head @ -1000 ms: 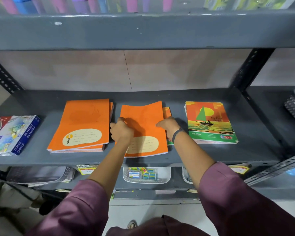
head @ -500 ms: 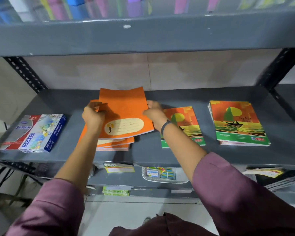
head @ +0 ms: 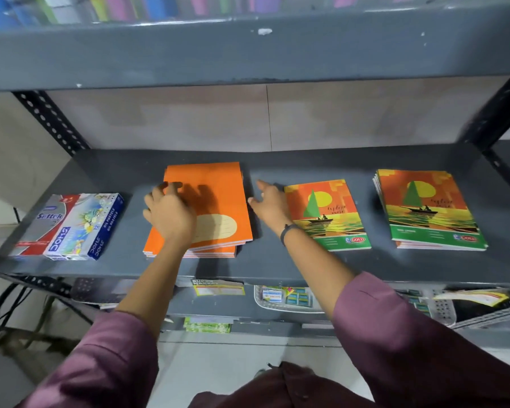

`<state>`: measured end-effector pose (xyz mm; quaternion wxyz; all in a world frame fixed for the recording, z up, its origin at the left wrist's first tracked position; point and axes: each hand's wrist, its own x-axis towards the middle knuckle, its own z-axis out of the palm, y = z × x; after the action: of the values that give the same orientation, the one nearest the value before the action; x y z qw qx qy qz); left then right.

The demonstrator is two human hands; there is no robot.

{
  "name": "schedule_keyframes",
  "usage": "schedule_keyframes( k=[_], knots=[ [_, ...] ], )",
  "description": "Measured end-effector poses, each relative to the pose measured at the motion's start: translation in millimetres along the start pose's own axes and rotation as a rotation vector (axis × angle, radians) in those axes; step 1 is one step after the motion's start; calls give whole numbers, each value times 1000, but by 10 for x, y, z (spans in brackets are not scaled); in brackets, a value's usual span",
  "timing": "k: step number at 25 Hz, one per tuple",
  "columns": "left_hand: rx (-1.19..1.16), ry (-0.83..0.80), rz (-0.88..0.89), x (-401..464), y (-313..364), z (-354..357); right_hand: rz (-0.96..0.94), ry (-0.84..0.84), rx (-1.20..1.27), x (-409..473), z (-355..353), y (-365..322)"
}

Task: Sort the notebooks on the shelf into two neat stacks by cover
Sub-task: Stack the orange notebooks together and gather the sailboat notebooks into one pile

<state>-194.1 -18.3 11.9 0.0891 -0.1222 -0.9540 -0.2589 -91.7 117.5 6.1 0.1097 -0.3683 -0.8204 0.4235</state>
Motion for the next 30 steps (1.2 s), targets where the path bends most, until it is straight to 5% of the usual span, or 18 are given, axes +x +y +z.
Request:
schedule_keyframes(
  k=[4, 7, 12, 17, 20, 25, 30],
  knots=[
    [-303, -22, 392, -587, 587, 194, 159, 422, -295, -61, -580, 479],
    [-422, -215, 467, -1087, 978, 459, 379, 419, -339, -162, -816, 885],
    [-543, -604, 87, -1341, 1277, 838, 367, 364, -134, -151, -957, 1071],
    [-912, -509, -454, -1194, 1348, 867, 475, 212, 186, -86, -1162, 1044],
    [-1179, -476, -707, -1159, 1404, 809, 406, 267, 313, -61, -1225, 1007],
    [-1315, -488, -633, -1225, 1757, 814, 316, 413, 285, -65, -1665, 1047],
    [-1330, -774, -382, -1586, 2428, 750, 326, 567, 280, -251, -2398, 1571]
  ],
)
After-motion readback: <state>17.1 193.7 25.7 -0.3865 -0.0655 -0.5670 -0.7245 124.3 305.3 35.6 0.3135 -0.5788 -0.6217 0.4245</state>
